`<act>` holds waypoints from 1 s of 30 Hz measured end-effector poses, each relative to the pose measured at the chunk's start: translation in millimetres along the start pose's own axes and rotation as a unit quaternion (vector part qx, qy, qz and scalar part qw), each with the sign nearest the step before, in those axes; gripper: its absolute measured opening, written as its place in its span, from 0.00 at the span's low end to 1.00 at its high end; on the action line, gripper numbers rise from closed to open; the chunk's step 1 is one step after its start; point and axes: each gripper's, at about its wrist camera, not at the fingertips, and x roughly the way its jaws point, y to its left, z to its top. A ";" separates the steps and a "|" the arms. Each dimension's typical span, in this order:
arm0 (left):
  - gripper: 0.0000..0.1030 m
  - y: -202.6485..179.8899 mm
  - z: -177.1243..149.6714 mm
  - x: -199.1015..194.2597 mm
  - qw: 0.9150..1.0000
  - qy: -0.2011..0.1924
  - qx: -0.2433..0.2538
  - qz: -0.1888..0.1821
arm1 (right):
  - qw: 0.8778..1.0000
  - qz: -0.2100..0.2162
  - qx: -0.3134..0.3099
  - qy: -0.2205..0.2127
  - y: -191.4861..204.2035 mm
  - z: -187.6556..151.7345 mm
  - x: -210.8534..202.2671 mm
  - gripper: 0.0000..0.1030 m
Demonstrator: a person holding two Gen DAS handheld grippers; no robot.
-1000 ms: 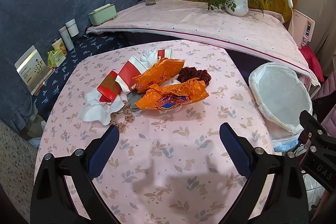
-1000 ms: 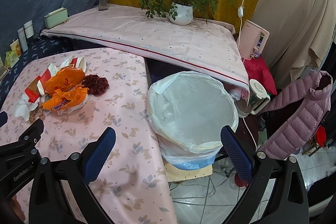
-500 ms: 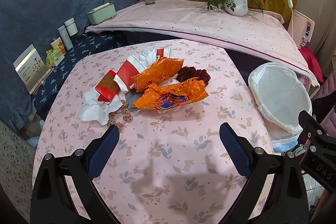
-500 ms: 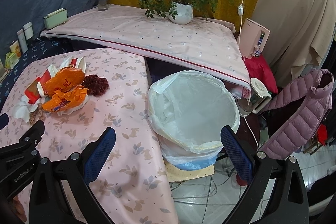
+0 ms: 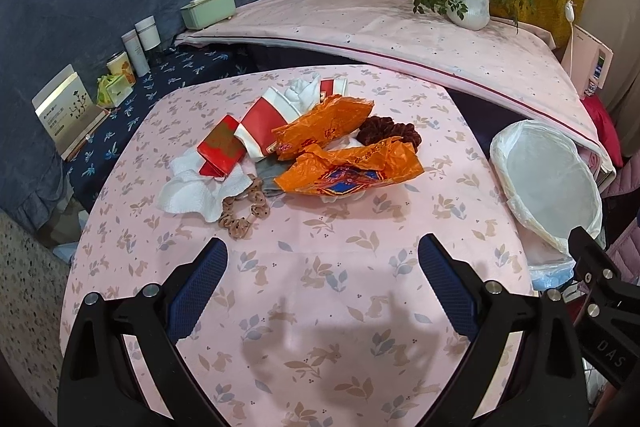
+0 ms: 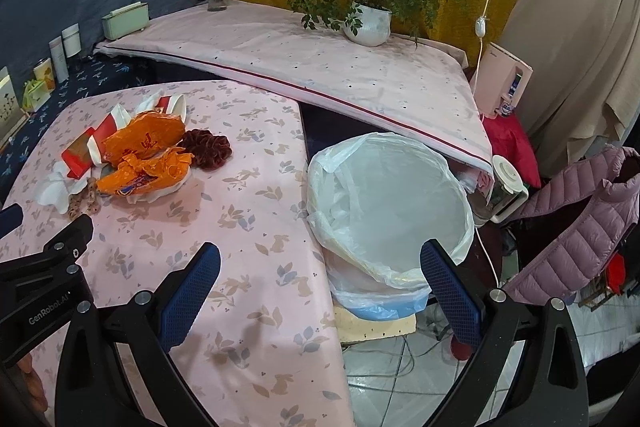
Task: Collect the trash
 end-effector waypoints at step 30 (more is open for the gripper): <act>0.89 145.2 15.8 105.3 0.987 0.081 -0.137 0.028 | 0.998 0.061 0.001 0.011 64.8 30.8 61.7 0.93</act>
